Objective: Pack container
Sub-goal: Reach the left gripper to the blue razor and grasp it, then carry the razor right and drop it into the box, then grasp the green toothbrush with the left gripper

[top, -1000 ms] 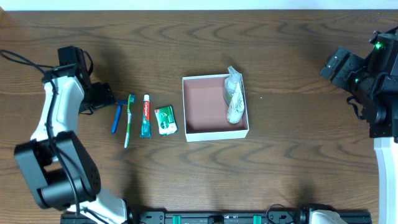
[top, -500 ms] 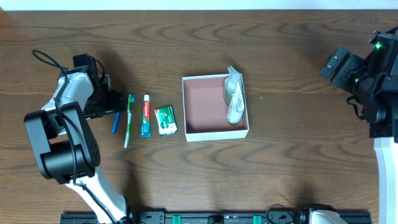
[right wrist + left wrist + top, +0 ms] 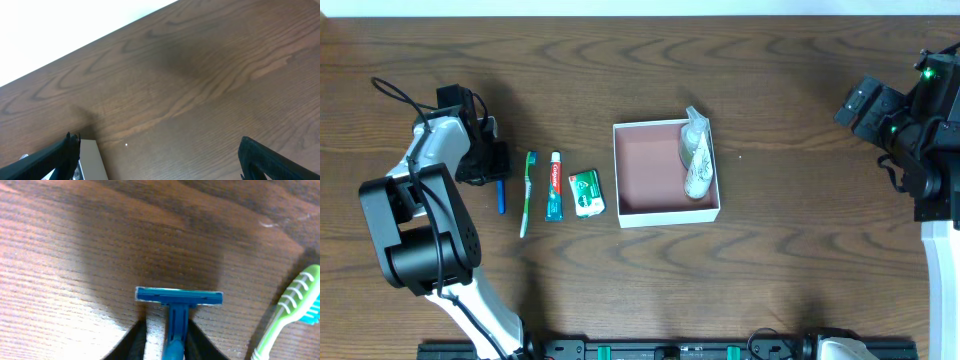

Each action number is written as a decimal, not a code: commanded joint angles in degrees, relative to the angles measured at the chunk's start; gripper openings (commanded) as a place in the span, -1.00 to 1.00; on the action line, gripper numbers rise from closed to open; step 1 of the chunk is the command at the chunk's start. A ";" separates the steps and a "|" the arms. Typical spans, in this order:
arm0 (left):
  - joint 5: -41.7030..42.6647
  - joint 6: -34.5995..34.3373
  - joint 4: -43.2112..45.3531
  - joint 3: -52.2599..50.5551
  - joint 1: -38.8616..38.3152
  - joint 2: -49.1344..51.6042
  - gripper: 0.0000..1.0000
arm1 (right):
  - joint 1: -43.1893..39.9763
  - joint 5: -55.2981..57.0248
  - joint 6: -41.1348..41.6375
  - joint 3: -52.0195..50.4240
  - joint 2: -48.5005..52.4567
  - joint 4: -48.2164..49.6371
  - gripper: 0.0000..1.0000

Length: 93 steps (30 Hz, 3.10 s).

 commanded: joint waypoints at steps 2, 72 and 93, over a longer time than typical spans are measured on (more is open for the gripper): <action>0.76 0.57 -0.22 0.52 -0.04 0.96 -0.78 | -0.31 -0.02 0.70 0.42 0.20 -0.09 0.98; -26.60 -22.32 -22.23 14.82 -38.60 -23.80 0.68 | -0.28 -0.02 0.70 0.44 0.20 -0.09 0.99; -3.74 -5.03 -10.60 0.13 -10.73 -5.29 0.82 | -0.31 -0.02 0.70 0.42 0.20 -0.09 0.99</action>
